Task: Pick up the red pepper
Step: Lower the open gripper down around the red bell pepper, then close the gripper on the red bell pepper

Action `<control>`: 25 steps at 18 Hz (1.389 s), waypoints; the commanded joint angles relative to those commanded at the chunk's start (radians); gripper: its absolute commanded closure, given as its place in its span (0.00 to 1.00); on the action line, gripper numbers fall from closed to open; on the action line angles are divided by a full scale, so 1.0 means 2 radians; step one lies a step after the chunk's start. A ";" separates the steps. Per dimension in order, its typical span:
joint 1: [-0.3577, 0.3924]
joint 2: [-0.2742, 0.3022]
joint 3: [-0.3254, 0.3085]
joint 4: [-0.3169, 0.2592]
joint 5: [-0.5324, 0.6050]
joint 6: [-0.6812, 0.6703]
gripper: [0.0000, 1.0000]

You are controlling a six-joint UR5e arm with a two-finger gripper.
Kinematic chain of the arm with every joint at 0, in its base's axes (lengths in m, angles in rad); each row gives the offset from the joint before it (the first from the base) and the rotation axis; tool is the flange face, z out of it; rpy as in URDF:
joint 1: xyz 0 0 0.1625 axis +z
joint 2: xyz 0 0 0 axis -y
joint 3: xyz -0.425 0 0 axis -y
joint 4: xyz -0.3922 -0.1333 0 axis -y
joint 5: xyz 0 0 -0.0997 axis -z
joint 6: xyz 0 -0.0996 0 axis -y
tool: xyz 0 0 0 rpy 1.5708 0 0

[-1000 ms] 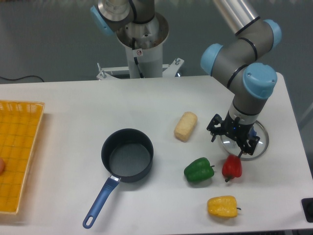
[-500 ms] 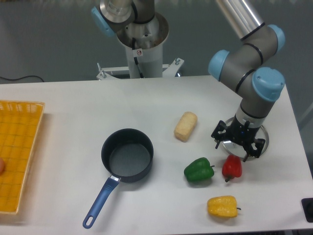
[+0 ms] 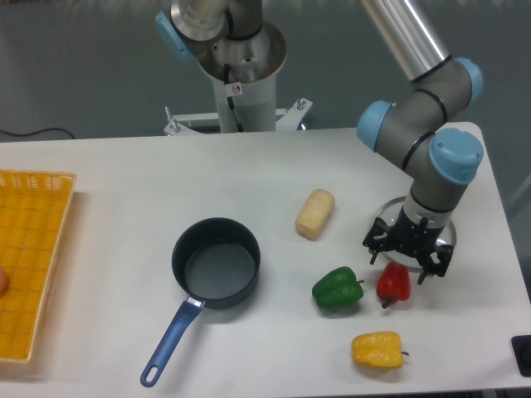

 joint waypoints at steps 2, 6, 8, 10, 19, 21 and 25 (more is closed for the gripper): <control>0.000 -0.005 -0.002 0.005 0.000 0.000 0.00; 0.001 -0.011 -0.002 0.005 0.000 0.001 0.00; 0.001 -0.017 -0.002 0.006 0.000 0.001 0.00; 0.001 -0.022 -0.003 0.015 0.001 0.001 0.00; 0.001 -0.028 -0.008 0.015 0.003 0.001 0.30; 0.001 -0.028 -0.008 0.015 0.003 0.000 0.36; 0.001 -0.027 -0.008 0.015 0.003 -0.002 0.45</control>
